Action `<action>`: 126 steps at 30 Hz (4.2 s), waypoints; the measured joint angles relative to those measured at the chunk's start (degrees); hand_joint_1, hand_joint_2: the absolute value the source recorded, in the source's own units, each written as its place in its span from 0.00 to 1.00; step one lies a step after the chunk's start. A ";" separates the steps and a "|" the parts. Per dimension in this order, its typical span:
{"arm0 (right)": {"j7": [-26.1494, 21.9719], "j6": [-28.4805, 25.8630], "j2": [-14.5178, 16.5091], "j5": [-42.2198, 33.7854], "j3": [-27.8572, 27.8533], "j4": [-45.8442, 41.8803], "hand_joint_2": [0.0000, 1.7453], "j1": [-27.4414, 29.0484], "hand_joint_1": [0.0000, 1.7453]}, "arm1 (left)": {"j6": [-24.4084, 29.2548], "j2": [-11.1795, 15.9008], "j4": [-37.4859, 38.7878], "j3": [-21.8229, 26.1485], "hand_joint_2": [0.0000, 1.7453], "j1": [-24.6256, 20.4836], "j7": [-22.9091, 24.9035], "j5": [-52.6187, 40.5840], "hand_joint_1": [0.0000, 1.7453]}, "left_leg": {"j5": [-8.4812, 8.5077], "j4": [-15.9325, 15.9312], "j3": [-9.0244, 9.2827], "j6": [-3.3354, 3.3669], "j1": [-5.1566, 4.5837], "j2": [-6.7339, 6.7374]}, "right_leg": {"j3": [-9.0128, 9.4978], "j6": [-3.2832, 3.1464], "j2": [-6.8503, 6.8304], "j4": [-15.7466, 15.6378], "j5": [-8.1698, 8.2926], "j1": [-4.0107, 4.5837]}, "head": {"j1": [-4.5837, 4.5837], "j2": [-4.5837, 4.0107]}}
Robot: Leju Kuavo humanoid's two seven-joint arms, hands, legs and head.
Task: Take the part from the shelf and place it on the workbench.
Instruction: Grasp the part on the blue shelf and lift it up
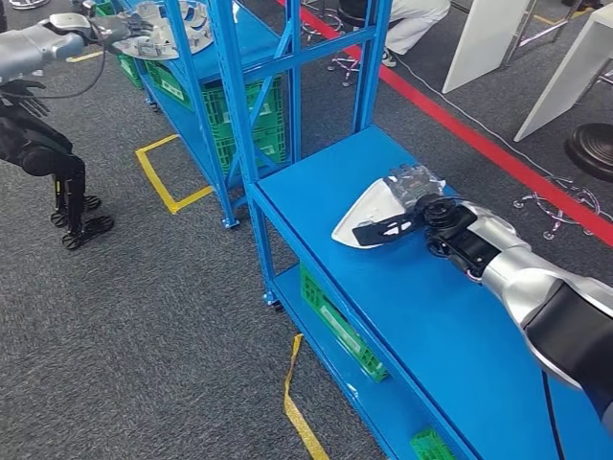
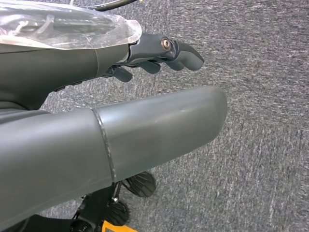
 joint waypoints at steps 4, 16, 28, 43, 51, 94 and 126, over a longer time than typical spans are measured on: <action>-0.01 -0.07 0.62 -0.15 0.01 1.30 1.00 0.01 0.00 | 0.00 -0.02 0.00 -0.26 0.00 -0.05 0.00 -0.01 0.00 | 0.00 0.00 0.00 0.00 0.00 0.00 | 0.00 0.00 0.00 0.00 0.00 0.00 | 0.00 0.00; -0.03 -0.58 2.09 -0.38 0.02 5.72 1.00 0.01 0.00 | 0.02 -0.10 0.00 -1.33 0.00 -0.22 0.00 -0.33 0.00 | 0.00 0.01 0.00 0.00 0.00 0.00 | -0.01 0.00 0.00 0.00 0.00 0.00 | 0.00 0.00; -0.03 -1.39 2.70 -0.61 0.02 8.65 1.00 -0.01 0.00 | 0.02 -0.15 0.00 -1.42 0.00 -0.42 0.09 -0.51 0.00 | 0.00 0.01 0.00 0.00 0.00 0.00 | 0.00 0.00 0.00 0.00 0.00 0.00 | 0.00 0.00; 0.09 -1.79 2.92 -0.76 0.02 9.62 1.00 -0.02 1.00 | 0.02 -0.15 0.00 -1.42 0.00 -0.44 0.24 -0.51 0.00 | 0.00 0.01 0.03 0.00 0.00 0.00 | 0.02 0.00 0.00 0.00 0.00 0.00 | 0.01 0.00; 0.17 -2.99 2.98 -0.77 -0.01 9.93 1.00 -0.23 1.00 | 0.02 -0.16 0.00 -1.42 0.00 -0.43 0.24 -0.26 0.00 | 0.00 0.01 0.05 0.00 0.00 0.01 | 0.03 0.00 0.01 0.00 0.00 0.00 | 0.00 0.00; 0.46 -10.22 3.25 -7.36 -1.91 7.71 1.00 0.21 1.00 | 0.87 -0.31 0.00 -2.74 0.00 -0.40 -0.32 0.11 0.00 | 0.01 0.00 0.09 0.02 0.00 0.01 | 0.08 0.01 0.01 0.00 0.01 0.00 | 0.00 0.00; 4.52 -23.97 2.75 -31.98 -16.50 -28.85 1.00 14.22 1.00 | 1.26 -0.33 0.00 -2.77 1.00 0.96 -4.83 2.33 0.00 | 0.00 0.00 0.10 0.01 0.00 0.04 | 0.04 -0.02 0.03 -0.01 -0.03 0.00 | 0.01 0.00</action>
